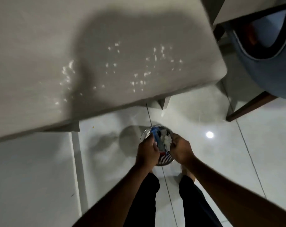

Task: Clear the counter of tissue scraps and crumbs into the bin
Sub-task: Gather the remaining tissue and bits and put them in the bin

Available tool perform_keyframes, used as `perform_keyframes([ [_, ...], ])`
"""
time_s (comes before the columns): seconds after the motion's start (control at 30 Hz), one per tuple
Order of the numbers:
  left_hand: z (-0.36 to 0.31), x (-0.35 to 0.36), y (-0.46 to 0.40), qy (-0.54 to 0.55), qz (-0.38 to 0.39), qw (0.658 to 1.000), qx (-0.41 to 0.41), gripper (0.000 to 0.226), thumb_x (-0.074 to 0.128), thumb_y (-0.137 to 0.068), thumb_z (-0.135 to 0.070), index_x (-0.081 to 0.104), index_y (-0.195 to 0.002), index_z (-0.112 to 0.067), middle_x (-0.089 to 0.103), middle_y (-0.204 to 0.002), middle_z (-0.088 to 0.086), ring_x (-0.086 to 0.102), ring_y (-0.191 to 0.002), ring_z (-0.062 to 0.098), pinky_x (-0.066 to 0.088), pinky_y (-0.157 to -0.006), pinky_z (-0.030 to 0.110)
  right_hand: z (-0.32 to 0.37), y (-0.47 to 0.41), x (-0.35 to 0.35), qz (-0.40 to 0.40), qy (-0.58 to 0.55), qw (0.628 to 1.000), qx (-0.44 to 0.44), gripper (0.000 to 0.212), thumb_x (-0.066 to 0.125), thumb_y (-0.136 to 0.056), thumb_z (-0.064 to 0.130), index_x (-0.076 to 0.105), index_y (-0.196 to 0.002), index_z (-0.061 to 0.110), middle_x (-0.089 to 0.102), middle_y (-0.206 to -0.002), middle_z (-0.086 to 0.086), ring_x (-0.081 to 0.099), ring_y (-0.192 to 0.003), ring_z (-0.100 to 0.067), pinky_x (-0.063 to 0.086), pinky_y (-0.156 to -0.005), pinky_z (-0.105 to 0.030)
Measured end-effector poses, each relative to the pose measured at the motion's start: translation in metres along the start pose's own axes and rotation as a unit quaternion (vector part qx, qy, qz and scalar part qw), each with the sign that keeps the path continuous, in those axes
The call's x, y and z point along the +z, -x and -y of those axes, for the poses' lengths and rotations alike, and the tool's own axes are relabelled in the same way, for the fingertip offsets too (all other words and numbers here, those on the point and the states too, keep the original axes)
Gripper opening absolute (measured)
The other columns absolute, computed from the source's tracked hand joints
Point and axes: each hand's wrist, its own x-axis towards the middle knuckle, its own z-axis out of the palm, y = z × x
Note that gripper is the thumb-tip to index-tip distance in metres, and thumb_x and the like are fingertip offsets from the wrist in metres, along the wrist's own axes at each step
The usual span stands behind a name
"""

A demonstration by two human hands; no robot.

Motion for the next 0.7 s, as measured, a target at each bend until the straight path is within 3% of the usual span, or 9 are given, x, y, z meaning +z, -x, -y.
perform_keyframes([
  [0.07,-0.031,-0.035,0.029,0.018,0.008,0.998,0.066,0.038,0.048,-0.097,-0.015,0.059,-0.133,-0.013,0.073,-0.113,0.01,0.07,-0.103,0.022,0.057,-0.089,0.026,0.024,0.035,-0.023,-0.021,-0.015,0.999,-0.027,0.041,0.056,-0.091,0.019,0.061,-0.131,0.025,0.073,-0.122,0.0,0.069,-0.107,-0.018,0.047,-0.084,-0.012],
  [0.13,-0.066,-0.076,0.063,0.041,-0.006,0.991,0.126,0.037,0.051,-0.096,-0.023,0.061,-0.132,-0.021,0.074,-0.117,0.003,0.07,-0.105,0.015,0.057,-0.091,0.029,0.06,0.081,-0.059,-0.072,-0.042,0.993,-0.084,0.046,0.056,-0.089,0.018,0.061,-0.124,0.048,0.071,-0.114,0.027,0.067,-0.104,0.005,0.041,-0.081,0.0],
  [0.2,-0.106,-0.126,0.089,0.061,-0.061,0.974,0.209,0.036,0.056,-0.091,-0.029,0.064,-0.126,-0.029,0.074,-0.116,-0.008,0.069,-0.105,0.005,0.056,-0.091,0.022,0.098,0.127,-0.103,-0.112,-0.06,0.982,-0.14,0.05,0.059,-0.085,0.024,0.057,-0.108,0.068,0.063,-0.105,0.049,0.061,-0.097,0.023,0.04,-0.08,0.005],
  [0.27,-0.145,-0.174,0.098,0.059,-0.105,0.944,0.308,0.034,0.062,-0.086,-0.026,0.07,-0.119,-0.023,0.076,-0.111,-0.008,0.07,-0.102,0.003,0.057,-0.087,0.02,0.13,0.163,-0.145,-0.139,-0.049,0.975,-0.166,0.041,0.066,-0.085,0.025,0.062,-0.094,0.065,0.068,-0.099,0.041,0.066,-0.089,0.018,0.045,-0.076,0.001],
  [0.37,-0.201,-0.243,0.078,0.026,-0.166,0.913,0.371,0.037,0.066,-0.083,-0.012,0.07,-0.12,-0.005,0.074,-0.118,0.008,0.071,-0.108,0.017,0.057,-0.093,0.03,0.179,0.193,-0.207,-0.218,-0.039,0.958,-0.181,0.037,0.073,-0.086,0.018,0.064,-0.081,0.053,0.071,-0.089,0.034,0.07,-0.079,0.01,0.048,-0.066,-0.003],
  [0.5,-0.268,-0.307,0.025,-0.011,-0.202,0.928,0.311,0.052,0.058,-0.092,-0.017,0.049,-0.141,0.0,0.053,-0.145,0.016,0.051,-0.134,0.026,0.037,-0.114,0.032,0.25,0.189,-0.296,-0.281,-0.022,0.931,-0.231,0.009,0.066,-0.09,0.025,0.074,-0.094,0.027,0.077,-0.086,0.014,0.071,-0.08,-0.001,0.059,-0.075,-0.03],
  [0.63,-0.316,-0.323,-0.043,-0.095,-0.182,0.944,0.26,0.065,0.042,-0.098,-0.033,0.023,-0.153,-0.002,0.027,-0.16,0.018,0.025,-0.149,0.027,0.02,-0.124,0.035,0.303,0.135,-0.384,-0.351,-0.027,0.906,-0.235,0.021,0.064,-0.087,0.025,0.073,-0.106,0.02,0.08,-0.097,0.002,0.074,-0.087,-0.013,0.053,-0.081,-0.022],
  [0.7,-0.327,-0.322,-0.076,-0.175,-0.175,0.943,0.222,0.066,0.04,-0.098,-0.035,0.023,-0.152,0.0,0.025,-0.16,0.021,0.024,-0.149,0.03,0.021,-0.124,0.037,0.321,0.093,-0.425,-0.358,-0.004,0.908,-0.217,0.028,0.06,-0.087,0.019,0.071,-0.113,0.017,0.078,-0.108,-0.006,0.072,-0.098,-0.024,0.054,-0.088,-0.028],
])
